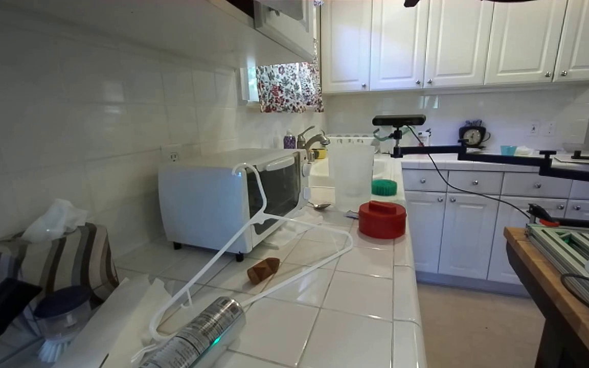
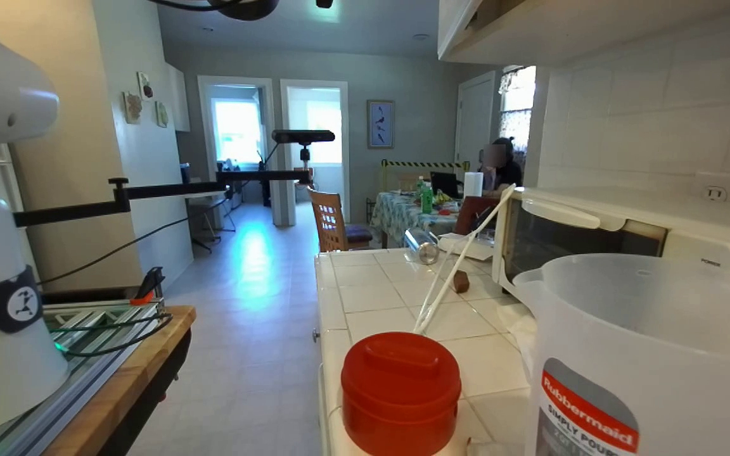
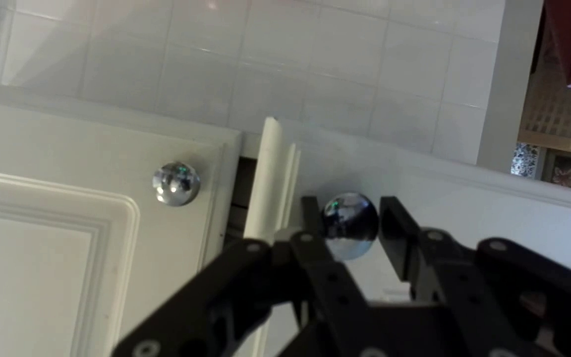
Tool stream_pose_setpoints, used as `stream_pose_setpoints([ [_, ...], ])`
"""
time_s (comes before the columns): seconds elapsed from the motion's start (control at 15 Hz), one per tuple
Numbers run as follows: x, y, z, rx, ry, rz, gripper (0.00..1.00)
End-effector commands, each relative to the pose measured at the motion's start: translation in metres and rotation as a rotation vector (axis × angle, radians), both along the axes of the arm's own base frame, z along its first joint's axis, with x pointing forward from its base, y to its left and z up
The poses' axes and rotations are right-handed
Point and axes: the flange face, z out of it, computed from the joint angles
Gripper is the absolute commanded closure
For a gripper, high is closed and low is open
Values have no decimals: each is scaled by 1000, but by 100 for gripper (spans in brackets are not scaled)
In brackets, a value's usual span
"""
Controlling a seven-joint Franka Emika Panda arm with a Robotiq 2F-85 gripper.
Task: Open the left door of the cabinet above the toaster oven.
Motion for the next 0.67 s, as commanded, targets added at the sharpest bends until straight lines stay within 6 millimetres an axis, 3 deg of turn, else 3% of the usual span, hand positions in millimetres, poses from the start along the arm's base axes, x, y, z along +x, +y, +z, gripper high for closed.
stream_pose_setpoints([
  [0.0,-14,64,-9,15,46,147,90],
  [0.6,-2,67,-5,38,59,186,90],
])
